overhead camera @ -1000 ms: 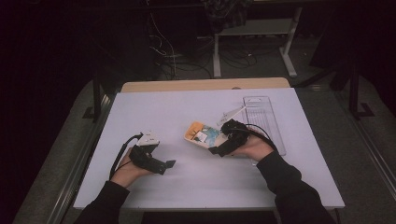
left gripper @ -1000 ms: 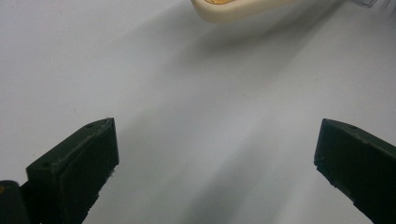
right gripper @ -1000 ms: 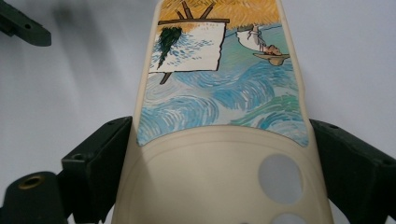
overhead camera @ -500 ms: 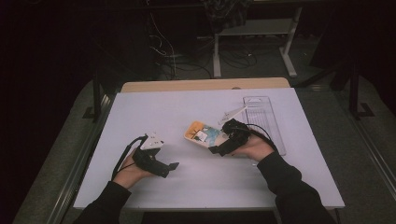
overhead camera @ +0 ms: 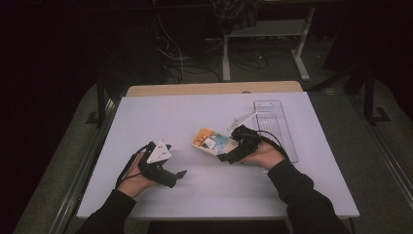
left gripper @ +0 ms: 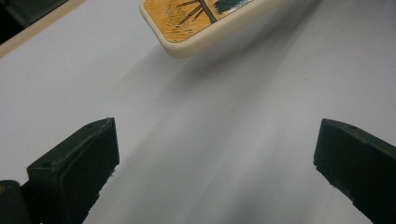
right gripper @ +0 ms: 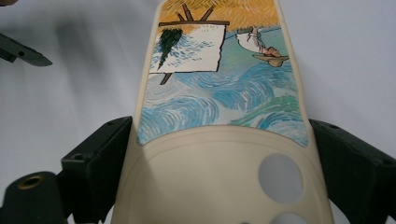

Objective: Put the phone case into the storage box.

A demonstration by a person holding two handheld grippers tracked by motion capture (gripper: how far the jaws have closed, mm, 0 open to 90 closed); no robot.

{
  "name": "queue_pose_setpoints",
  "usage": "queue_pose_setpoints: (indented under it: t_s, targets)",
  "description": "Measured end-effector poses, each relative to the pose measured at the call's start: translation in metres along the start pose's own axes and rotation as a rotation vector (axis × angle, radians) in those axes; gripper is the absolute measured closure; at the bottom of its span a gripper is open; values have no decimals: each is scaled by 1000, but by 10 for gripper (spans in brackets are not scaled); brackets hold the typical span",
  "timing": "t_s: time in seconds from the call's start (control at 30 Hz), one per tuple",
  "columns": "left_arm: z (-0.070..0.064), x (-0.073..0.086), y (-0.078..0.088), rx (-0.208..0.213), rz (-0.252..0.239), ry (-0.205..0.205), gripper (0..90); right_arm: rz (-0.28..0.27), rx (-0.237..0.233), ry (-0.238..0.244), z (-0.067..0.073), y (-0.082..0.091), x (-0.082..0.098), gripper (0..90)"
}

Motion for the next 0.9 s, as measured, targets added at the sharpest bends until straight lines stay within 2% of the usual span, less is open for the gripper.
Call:
queue_pose_setpoints:
  t_s: [0.03, 0.13, 0.43, 0.63, 0.83, 0.9]
  targets:
    - [-1, 0, 0, -1, -9, 6, 0, -1, 1, 0, 0, 0, 0, 97]
    - [-1, 0, 1, -9, 1, -21, 0, 2, 3, 2, 1, 0, 0, 97]
    - [-3, 0, 1, -31, -9, -51, 0, 2, 6, 8, 1, -1, 1, 97]
    - [-3, 0, 0, -55, 21, -100, 0, 1, 2, 8, 1, -1, 1, 98]
    - [-6, 0, -1, -70, 39, -132, 0, 5, -1, 1, 1, -1, 0, 98]
    - [-6, 0, -2, -84, 48, -157, 0, 3, -2, 4, 1, -1, 0, 98]
Point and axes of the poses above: each handheld gripper's, and its own axes: y roughly backward along the jaws, x roughly out of its underside, z roughly to its left, the point moved 3 cm from there along -y, roughly forward along the jaws, and after that the axes turned 14 degrees about x, right-handed, at the moved point
